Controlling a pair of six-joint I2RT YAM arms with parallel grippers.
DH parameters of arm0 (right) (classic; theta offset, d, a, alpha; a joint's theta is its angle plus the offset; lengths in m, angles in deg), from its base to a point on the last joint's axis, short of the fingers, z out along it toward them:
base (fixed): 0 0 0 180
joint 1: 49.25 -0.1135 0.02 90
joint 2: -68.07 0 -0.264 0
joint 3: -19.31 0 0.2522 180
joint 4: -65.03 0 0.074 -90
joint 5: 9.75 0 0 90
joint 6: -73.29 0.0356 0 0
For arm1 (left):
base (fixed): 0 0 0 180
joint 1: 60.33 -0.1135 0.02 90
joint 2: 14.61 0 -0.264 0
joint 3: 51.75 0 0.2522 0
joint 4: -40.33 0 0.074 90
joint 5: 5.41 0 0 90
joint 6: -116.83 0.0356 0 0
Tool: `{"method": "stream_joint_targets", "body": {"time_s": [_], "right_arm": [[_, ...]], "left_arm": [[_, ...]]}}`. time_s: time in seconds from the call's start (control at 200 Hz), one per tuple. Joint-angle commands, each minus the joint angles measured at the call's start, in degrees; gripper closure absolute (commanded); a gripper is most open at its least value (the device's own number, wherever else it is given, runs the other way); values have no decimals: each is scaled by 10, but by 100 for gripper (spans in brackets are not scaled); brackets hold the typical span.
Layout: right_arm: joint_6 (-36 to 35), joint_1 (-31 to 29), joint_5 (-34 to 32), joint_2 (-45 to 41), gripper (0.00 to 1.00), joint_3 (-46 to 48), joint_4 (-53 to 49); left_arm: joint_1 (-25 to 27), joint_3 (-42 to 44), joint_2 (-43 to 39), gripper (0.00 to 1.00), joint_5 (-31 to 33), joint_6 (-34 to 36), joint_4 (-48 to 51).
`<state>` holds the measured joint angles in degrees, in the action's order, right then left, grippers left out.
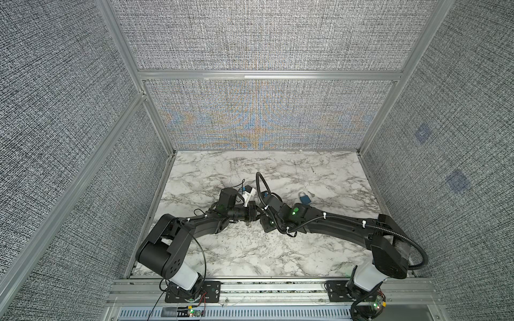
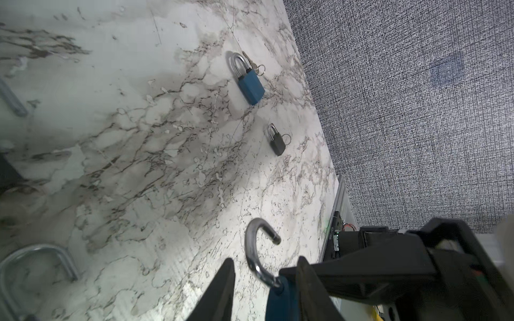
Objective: Lock with the key
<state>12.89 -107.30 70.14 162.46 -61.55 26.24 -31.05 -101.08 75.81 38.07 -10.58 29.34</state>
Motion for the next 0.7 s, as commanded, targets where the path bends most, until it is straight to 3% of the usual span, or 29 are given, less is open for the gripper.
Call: {"method": "stream_joint_targets", "body": {"time_s": [0.0, 0.375, 0.52, 0.64, 0.695], "right_arm": [[5, -1, -4, -3, 73, -1, -1], [2, -5, -4, -4, 73, -8, 2], [0, -6, -5, -5, 73, -10, 2], [-2, -6, -10, -7, 73, -11, 2], [-3, -6, -12, -7, 74, -10, 2]], "left_arm": [[3, -5, 8, 64, -9, -2, -27], [8, -20, 35, 72, -13, -13, -42], [10, -23, 47, 83, -22, -20, -51], [11, -24, 55, 100, -25, -23, -54], [11, -24, 59, 100, -25, -24, -54]]}}
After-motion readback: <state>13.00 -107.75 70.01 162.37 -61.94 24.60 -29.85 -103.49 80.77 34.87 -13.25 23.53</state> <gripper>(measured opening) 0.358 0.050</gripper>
